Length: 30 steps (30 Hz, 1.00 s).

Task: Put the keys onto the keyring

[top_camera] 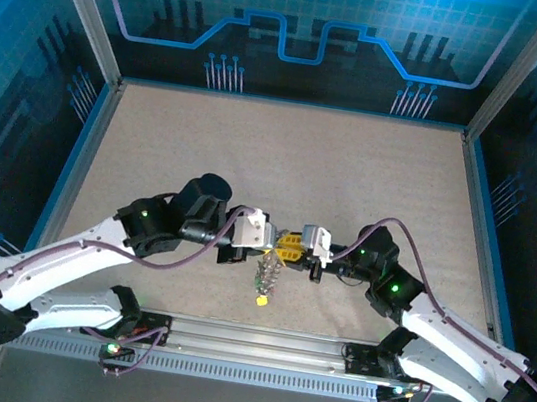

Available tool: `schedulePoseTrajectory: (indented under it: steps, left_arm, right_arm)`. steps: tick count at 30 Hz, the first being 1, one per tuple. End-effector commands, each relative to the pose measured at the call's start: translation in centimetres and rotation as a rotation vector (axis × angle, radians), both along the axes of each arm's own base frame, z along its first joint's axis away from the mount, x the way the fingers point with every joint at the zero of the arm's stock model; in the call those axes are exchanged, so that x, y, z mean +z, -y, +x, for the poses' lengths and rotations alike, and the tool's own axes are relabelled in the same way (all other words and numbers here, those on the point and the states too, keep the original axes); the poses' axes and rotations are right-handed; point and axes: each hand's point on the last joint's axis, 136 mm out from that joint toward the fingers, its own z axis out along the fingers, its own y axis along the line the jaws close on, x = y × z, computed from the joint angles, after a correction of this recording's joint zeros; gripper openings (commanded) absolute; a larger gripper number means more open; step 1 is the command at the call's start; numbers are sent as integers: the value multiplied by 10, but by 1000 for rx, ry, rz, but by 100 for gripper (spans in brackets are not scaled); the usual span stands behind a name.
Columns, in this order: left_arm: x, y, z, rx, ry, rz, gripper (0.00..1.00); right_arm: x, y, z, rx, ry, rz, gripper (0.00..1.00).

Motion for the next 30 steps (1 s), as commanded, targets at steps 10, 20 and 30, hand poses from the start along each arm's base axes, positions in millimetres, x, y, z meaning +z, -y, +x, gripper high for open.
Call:
schedulePoseTrajectory:
  steps: [10,20,30]
  left_arm:
    - [12,-20,6,34,-5,254,0]
    - [5,-15,-1,-13,-75,288,0]
    - [16,-7,1,2,-67,216,0]
  right_arm:
    - [-4,-9,13,-39,3,-153,21]
    - [1,-20,8,18,-43,-119,19]
    - [-3,-24,-4,84,-95,-92,17]
